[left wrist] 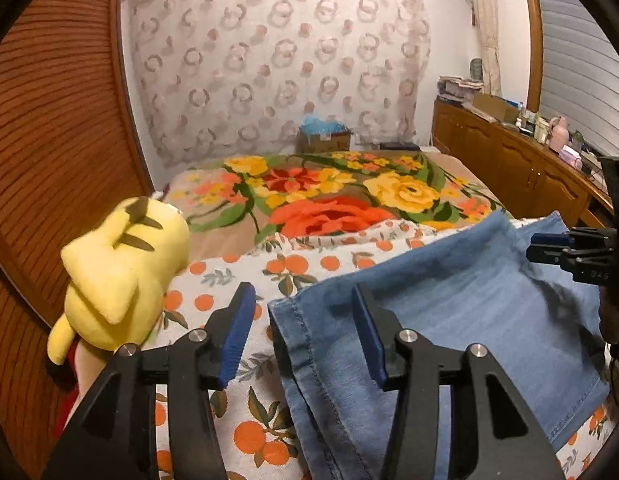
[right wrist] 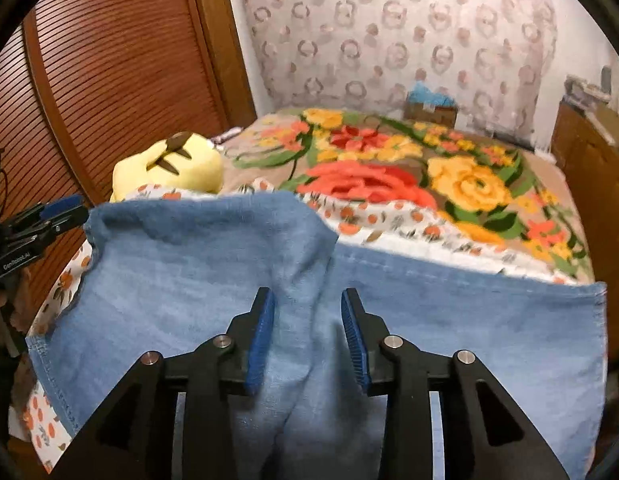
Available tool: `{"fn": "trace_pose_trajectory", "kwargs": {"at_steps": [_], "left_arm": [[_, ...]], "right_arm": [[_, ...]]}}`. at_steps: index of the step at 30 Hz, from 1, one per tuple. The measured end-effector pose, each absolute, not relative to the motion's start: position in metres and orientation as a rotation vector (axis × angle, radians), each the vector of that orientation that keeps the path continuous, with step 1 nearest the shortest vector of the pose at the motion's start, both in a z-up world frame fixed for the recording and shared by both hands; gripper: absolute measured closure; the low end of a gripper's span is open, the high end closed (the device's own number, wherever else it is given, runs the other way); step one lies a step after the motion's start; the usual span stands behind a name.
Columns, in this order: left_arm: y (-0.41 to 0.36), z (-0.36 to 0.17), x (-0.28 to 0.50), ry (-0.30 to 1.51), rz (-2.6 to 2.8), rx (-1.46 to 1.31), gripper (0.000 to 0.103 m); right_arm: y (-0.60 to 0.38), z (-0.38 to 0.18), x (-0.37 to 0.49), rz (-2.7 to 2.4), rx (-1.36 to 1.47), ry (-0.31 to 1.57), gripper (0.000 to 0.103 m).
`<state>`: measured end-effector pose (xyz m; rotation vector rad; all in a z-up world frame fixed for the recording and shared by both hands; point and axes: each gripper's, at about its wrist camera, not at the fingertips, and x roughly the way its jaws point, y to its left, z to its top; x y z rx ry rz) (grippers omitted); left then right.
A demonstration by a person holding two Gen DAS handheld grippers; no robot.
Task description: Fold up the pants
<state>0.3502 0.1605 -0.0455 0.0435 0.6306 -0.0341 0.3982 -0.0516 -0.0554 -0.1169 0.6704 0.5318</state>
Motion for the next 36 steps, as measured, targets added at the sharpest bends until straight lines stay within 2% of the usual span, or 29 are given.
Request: {"fn": "trace_pose_trajectory", "kwargs": {"at_steps": [5, 8, 15, 23, 30, 33, 35, 36], "left_arm": [[0.136, -0.034, 0.349, 0.608, -0.123, 0.032, 0.052], [0.12, -0.038, 0.358, 0.629, -0.143, 0.064, 0.052], [0.112, -0.071, 0.404, 0.809, -0.121, 0.122, 0.052], [0.114, -0.091, 0.423, 0.86, -0.108, 0.138, 0.052], [0.111, -0.068, 0.401, 0.76, -0.133, 0.105, 0.052], [0.101, -0.05, 0.388, 0.709, -0.163, 0.102, 0.047], [0.088, -0.038, 0.375, 0.661, -0.192, 0.111, 0.032], [0.084, -0.034, 0.374, 0.651, -0.207, 0.11, 0.029]], "right_arm": [[-0.029, -0.048, 0.396, 0.649, -0.093, 0.644, 0.066], [-0.011, -0.055, 0.418, 0.623, -0.123, 0.699, 0.066], [-0.008, -0.077, 0.465, 0.567, -0.099, 0.832, 0.066], [-0.046, -0.062, 0.43, 0.586, -0.085, 0.761, 0.066], [-0.114, -0.062, 0.36, 0.558, -0.065, 0.684, 0.066], [-0.141, -0.066, 0.335, 0.512, -0.071, 0.662, 0.066], [-0.157, -0.072, 0.322, 0.486, -0.059, 0.655, 0.065], [-0.166, -0.074, 0.317, 0.473, -0.054, 0.652, 0.063]]}}
